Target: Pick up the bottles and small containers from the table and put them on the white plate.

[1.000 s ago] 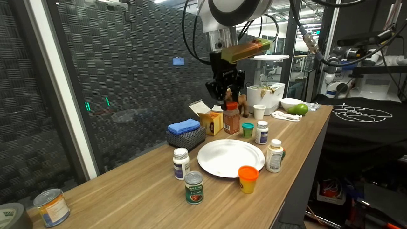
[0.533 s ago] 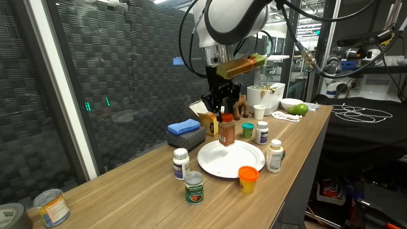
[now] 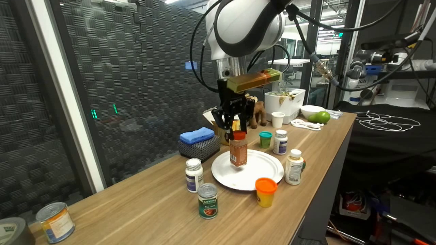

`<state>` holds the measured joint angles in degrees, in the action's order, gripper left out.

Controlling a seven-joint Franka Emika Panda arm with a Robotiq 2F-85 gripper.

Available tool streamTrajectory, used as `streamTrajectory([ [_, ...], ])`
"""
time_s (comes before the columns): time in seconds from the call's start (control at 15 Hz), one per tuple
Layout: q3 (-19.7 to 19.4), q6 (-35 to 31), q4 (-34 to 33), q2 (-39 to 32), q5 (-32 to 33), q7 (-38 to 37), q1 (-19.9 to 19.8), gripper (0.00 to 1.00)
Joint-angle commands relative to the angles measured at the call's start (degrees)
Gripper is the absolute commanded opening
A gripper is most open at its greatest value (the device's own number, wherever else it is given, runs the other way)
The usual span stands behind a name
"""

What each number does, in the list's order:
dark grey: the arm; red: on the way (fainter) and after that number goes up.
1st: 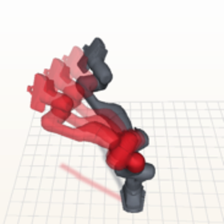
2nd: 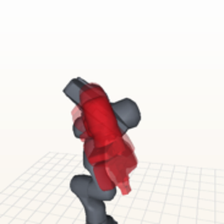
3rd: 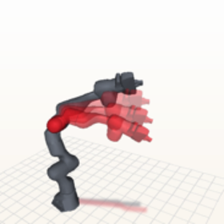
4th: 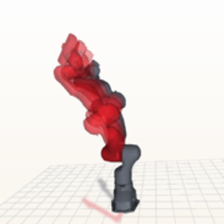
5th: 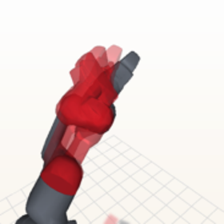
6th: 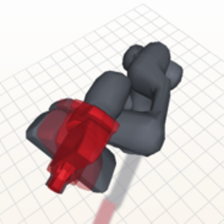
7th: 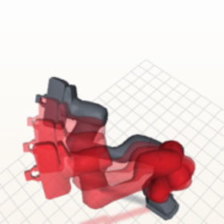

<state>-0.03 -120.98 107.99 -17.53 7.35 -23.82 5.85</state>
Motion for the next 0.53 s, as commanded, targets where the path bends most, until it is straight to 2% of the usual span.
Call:
streamTrajectory([
  [0.0, 0.1, -0.8, -1.8, -1.3, -1.8, 0.1, 0.1, 0.25],
  [0.27, 0.0, -1.9, -1.6, -1.8, -1.9, -0.3, 0.3, 0.25],
  [0.33, 0.0, -1.9, -1.4, -1.5, -1.8, 0.2, 0.3, 0.45],
  [0.4, 0.0, -2.4, -0.9, -1.0, -1.8, 0.3, 0.3, 0.75],
  [0.47, -0.1, -2.7, -0.5, -0.3, -1.7, 0.4, 0.2, 0.75],
])
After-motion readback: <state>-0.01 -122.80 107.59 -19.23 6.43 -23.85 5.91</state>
